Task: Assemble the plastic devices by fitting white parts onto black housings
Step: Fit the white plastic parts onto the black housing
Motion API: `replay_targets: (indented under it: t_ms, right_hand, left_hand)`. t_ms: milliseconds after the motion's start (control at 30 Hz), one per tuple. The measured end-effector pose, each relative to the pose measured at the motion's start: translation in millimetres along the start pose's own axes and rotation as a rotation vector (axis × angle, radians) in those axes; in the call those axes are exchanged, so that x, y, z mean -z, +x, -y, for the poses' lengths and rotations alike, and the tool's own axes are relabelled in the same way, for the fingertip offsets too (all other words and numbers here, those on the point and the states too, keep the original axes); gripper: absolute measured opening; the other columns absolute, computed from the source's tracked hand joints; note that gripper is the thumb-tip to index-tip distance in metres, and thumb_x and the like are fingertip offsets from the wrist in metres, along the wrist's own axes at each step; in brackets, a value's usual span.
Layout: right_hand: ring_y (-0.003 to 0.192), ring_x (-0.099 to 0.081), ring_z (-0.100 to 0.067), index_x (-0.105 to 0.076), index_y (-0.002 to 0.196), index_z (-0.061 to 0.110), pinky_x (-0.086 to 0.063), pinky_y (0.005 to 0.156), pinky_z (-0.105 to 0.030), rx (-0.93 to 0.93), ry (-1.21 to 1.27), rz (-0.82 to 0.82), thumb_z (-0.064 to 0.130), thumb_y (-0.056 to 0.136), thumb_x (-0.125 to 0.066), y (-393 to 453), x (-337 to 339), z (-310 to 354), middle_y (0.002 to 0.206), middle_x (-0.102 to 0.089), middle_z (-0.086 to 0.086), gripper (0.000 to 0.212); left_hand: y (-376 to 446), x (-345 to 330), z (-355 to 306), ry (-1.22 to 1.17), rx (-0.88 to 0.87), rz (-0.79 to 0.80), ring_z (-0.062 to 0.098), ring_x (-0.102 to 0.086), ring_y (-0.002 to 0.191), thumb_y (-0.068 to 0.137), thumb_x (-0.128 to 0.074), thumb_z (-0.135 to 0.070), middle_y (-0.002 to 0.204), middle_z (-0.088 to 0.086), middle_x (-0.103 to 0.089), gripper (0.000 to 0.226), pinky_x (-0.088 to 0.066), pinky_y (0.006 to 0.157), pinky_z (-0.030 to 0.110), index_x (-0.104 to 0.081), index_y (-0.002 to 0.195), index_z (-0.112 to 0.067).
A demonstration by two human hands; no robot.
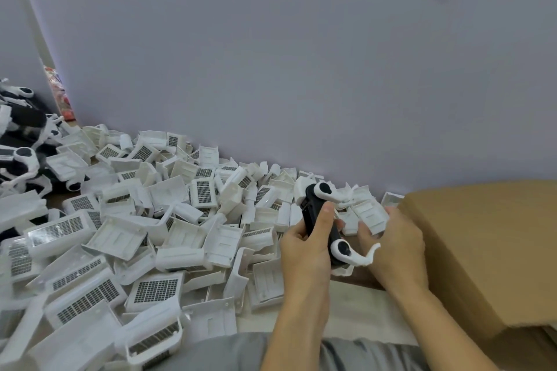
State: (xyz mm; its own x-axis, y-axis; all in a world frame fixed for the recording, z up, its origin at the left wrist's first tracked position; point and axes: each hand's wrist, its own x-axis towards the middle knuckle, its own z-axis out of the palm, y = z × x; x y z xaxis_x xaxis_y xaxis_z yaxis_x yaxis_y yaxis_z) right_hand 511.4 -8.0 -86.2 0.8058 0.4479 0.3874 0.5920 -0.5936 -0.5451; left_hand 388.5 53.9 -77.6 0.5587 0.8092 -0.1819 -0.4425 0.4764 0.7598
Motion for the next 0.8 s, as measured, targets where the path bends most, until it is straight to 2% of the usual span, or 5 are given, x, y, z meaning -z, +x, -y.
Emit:
replay_targets:
  t_ms: [100, 167, 400, 600, 800]
  right_hand:
    - [0.082, -0.065, -0.015, -0.052, 0.120, 0.022, -0.049, 0.074, -0.034, -0.027, 0.260, -0.067, 0.031, 0.086, -0.074, -8.3, 20.4, -1.3, 0.095, -0.067, 0.007, 0.041]
    - [0.076, -0.067, -0.001, -0.054, 0.106, 0.032, -0.047, 0.068, -0.025, -0.070, 0.465, -0.067, 0.035, 0.084, -0.076, -18.4, 29.8, -3.6, 0.088, -0.069, 0.015, 0.031]
    - [0.063, -0.061, -0.005, -0.069, 0.107, 0.024, -0.051, 0.070, -0.032, -0.287, 1.047, -0.053, 0.025, 0.091, -0.070, -44.9, 26.9, -22.3, 0.082, -0.072, 0.006, 0.015]
    - [0.092, -0.071, -0.002, -0.070, 0.105, 0.023, -0.052, 0.075, -0.020, -0.205, 1.031, 0.020, 0.027, 0.081, -0.078, -48.5, 25.7, -14.9, 0.098, -0.076, 0.013, 0.025]
    - [0.101, -0.073, -0.018, -0.073, 0.104, 0.018, -0.050, 0.091, -0.039, -0.288, 1.262, 0.088, 0.038, 0.059, -0.082, -47.0, 22.1, -26.9, 0.104, -0.078, -0.001, 0.049]
  left_hand:
    - [-0.8, -1.5, 0.5, 0.063, -0.011, -0.026, 0.011, -0.065, 0.053, 0.092, -0.069, -0.036, 0.062, -0.001, -0.071, 0.038, -0.050, 0.047, 0.022, -0.074, 0.060, -0.016]
    - [-0.7, -1.7, 2.0, 0.106, -0.008, -0.019, 0.011, -0.065, 0.058, 0.096, -0.058, -0.034, 0.063, -0.007, -0.069, 0.042, -0.052, 0.055, 0.026, -0.075, 0.060, -0.024]
    - [4.4, 2.3, 11.1, 0.219, -0.091, 0.027, 0.017, -0.074, 0.085, 0.093, -0.068, -0.025, 0.090, 0.001, -0.079, 0.013, -0.055, 0.066, 0.026, -0.074, 0.100, -0.016]
    - [2.7, 5.9, 14.8, 0.370, -0.138, 0.101, 0.027, -0.076, 0.083, 0.081, -0.081, -0.036, 0.087, 0.008, -0.078, 0.018, -0.058, 0.068, 0.034, -0.080, 0.086, -0.018]
    - [6.8, 7.9, 19.0, 0.357, -0.145, 0.031, 0.024, -0.075, 0.090, 0.088, -0.075, -0.029, 0.095, 0.006, -0.078, 0.010, -0.059, 0.082, 0.047, -0.075, 0.095, -0.022]
